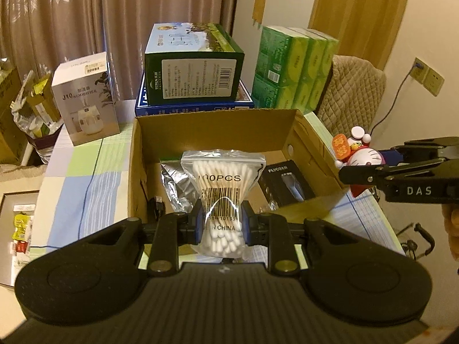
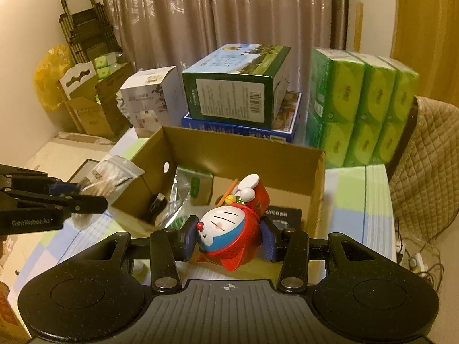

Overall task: Organize objects
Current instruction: 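Lift and carry the swab bag and Doraemon figure over the cardboard box, then lower the swab bag and Doraemon figure into the box and open both tools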

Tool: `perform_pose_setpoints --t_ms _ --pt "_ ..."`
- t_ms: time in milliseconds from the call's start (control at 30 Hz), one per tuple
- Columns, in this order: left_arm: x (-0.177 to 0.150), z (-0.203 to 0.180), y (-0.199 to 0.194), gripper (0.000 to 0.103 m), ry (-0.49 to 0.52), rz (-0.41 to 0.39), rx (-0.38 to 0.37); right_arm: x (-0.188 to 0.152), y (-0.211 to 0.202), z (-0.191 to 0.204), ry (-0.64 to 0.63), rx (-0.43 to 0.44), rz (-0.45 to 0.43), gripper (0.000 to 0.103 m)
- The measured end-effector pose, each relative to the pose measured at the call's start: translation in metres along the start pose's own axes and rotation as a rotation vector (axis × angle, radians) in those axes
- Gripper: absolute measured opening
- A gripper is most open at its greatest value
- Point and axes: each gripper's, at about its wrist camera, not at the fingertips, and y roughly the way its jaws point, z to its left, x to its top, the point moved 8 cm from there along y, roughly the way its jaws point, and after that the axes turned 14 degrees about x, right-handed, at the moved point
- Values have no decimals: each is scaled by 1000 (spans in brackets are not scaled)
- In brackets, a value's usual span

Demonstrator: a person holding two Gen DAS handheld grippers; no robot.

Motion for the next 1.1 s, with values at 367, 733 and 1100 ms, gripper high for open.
perform_pose_setpoints --t_ms 367,733,1100 --pt "14 9 63 21 -52 39 9 3 62 -43 119 18 27 42" --pt "6 23 117 22 -46 69 44 -3 105 -57 114 20 41 42" --pt "0 27 118 79 -29 31 65 -13 116 -59 125 29 61 42"
